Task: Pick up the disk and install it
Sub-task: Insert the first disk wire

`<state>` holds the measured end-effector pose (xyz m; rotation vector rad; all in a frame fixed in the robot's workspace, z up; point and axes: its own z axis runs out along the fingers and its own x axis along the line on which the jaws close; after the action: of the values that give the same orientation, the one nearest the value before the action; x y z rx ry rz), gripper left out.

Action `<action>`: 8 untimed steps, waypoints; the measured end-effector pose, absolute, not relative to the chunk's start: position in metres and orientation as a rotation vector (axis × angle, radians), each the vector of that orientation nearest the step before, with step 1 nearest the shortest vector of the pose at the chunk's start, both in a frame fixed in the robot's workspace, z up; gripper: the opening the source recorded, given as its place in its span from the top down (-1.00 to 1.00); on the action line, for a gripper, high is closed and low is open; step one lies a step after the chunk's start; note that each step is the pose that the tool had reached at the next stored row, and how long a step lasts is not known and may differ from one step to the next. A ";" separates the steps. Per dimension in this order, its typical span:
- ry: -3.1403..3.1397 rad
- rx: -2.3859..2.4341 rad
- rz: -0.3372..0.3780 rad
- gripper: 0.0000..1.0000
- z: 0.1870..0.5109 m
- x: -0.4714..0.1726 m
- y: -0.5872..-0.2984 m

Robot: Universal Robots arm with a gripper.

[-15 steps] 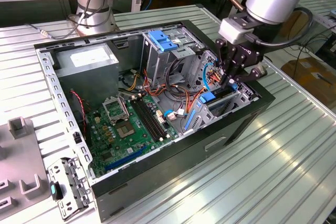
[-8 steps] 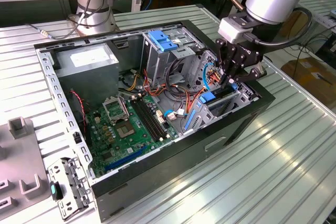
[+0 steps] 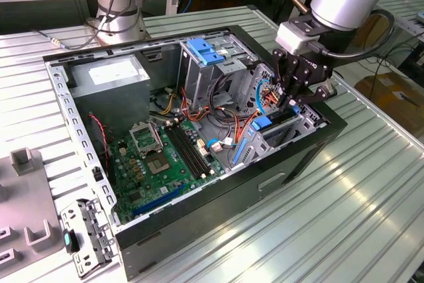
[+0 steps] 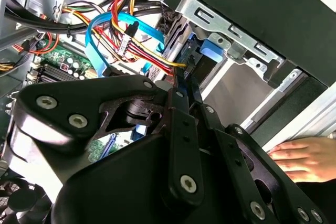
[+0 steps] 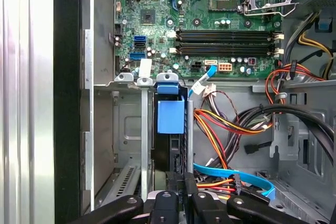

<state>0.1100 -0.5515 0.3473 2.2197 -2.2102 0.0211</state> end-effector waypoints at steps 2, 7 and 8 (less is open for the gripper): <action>-2.210 2.220 0.021 0.67 0.346 0.110 -0.551; -2.210 2.220 0.021 0.67 0.343 0.110 -0.551; -2.210 2.220 0.020 0.67 0.342 0.110 -0.551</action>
<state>0.1100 -0.5515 0.3417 2.2195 -2.2099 0.0200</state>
